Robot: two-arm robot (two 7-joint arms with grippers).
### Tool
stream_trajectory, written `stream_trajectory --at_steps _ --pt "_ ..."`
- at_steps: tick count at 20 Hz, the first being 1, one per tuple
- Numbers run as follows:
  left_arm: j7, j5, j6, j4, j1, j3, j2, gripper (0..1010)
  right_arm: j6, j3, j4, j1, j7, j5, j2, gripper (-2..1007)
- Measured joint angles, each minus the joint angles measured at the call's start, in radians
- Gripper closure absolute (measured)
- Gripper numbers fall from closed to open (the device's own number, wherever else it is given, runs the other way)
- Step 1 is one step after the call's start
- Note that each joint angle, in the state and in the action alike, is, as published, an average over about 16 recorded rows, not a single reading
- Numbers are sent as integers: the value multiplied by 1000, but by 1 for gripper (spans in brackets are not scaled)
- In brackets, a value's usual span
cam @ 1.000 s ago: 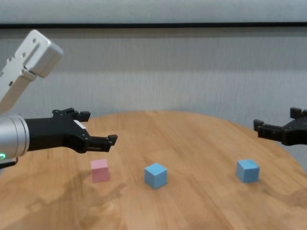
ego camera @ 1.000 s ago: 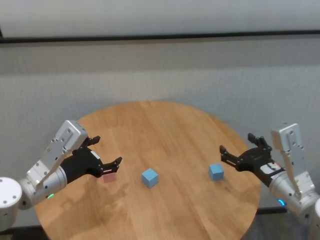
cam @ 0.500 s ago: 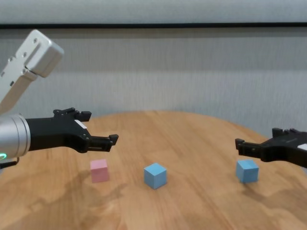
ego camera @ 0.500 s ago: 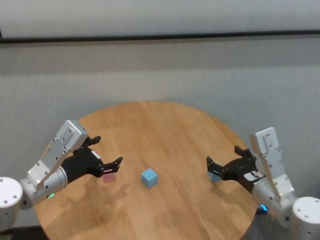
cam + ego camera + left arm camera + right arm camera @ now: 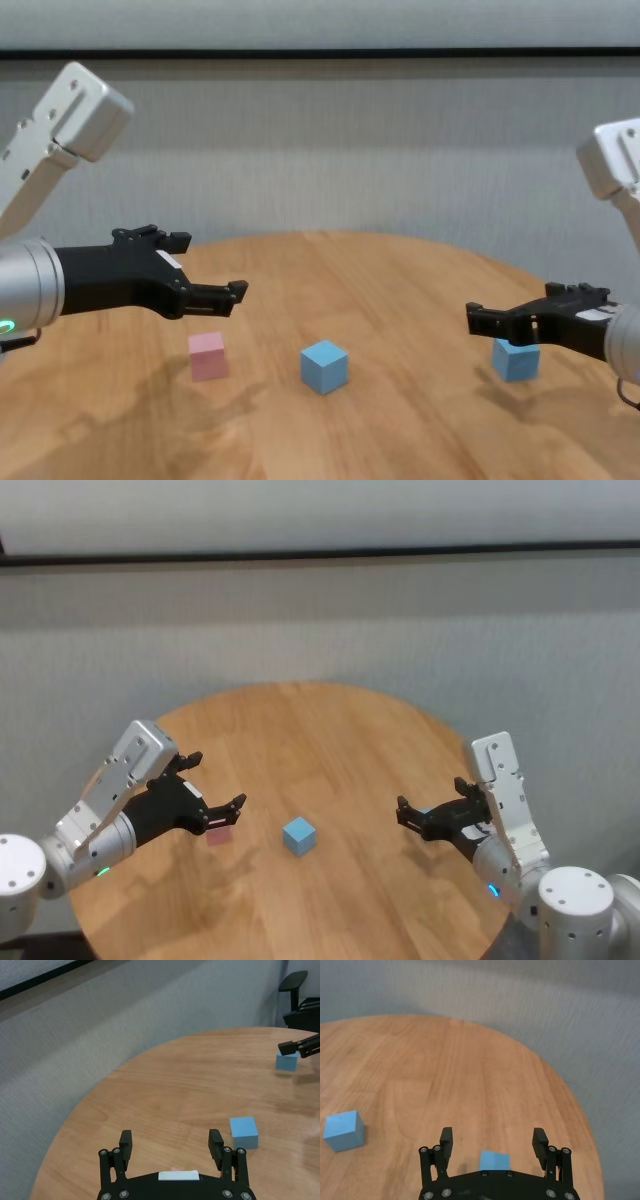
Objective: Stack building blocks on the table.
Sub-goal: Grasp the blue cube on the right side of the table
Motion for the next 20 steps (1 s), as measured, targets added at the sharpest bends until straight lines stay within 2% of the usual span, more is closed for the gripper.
stream_trajectory --at_steps 4,11,20 --pt "0 0 0 0 0 0 0 8 27 3 4 2 -20 -19 -18 0" --pt "0 0 -1 1 -1 0 -1 8 58 17 -5 -10 -38 -40 -31 0" --pt "0 0 -1 1 -1 0 -1 8 68 38 -10 -28 -27 -45 -49 1"
